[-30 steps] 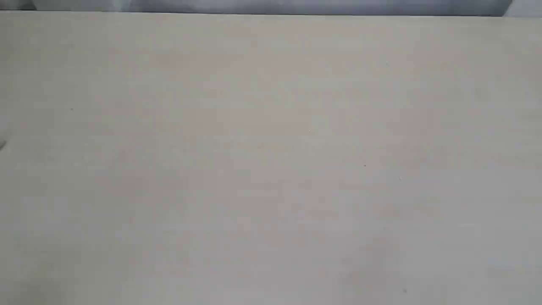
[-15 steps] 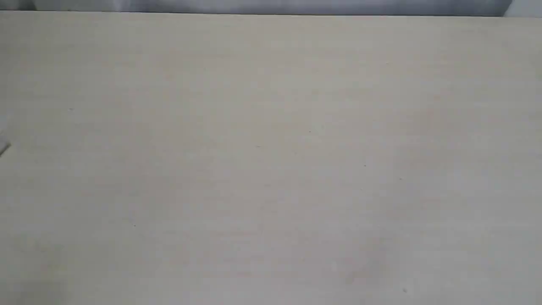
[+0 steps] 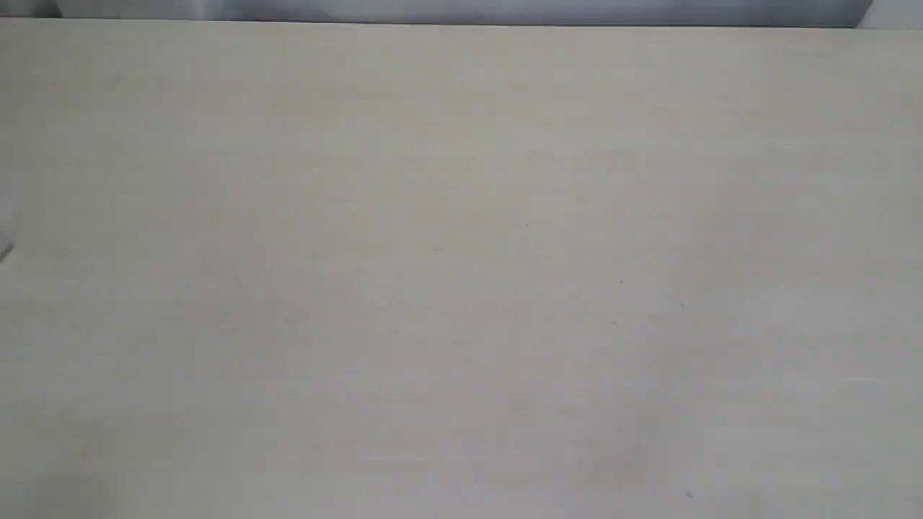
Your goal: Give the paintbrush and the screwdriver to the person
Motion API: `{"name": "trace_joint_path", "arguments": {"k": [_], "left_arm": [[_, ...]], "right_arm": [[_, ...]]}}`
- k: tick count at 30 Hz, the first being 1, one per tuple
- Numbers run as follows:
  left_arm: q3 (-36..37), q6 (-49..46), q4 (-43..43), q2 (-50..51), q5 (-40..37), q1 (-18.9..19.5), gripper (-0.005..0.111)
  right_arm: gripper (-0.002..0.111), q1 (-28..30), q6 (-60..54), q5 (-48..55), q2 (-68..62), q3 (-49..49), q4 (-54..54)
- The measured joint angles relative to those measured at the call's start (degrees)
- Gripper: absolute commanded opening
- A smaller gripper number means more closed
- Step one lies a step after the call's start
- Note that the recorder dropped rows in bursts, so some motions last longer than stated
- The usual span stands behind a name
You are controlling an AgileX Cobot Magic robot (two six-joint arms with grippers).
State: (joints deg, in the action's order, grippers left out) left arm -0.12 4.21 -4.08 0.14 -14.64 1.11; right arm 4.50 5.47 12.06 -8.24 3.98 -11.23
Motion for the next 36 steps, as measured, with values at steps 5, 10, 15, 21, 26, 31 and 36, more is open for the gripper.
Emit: {"name": "trace_joint_path", "arguments": {"k": [5,10,15,21,26,31,36], "left_arm": [[0.0,0.0,0.0,0.0,0.0,0.0,0.0],[0.0,0.0,0.0,0.0,0.0,0.0,0.0],[0.0,0.0,0.0,0.0,0.0,0.0,0.0],[0.0,0.0,0.0,0.0,0.0,0.0,0.0],[0.0,0.0,0.0,0.0,0.0,0.0,0.0],[0.0,0.0,0.0,0.0,0.0,0.0,0.0],[0.0,0.0,0.0,0.0,0.0,0.0,0.0]], "right_arm": [[0.004,0.0,-0.94,0.27,0.0,-1.83,0.0],[0.004,0.0,-1.78,0.41,0.0,-2.19,0.46],[0.004,0.0,-2.84,0.41,0.0,-3.47,2.46],[0.004,0.0,-2.92,1.6,0.0,-3.77,2.68],[0.004,0.0,-2.92,3.11,0.0,-3.77,2.82],[0.004,0.0,-2.92,3.33,0.0,-3.77,2.82],[0.004,0.0,-2.96,3.33,0.0,-3.77,2.82]]}}
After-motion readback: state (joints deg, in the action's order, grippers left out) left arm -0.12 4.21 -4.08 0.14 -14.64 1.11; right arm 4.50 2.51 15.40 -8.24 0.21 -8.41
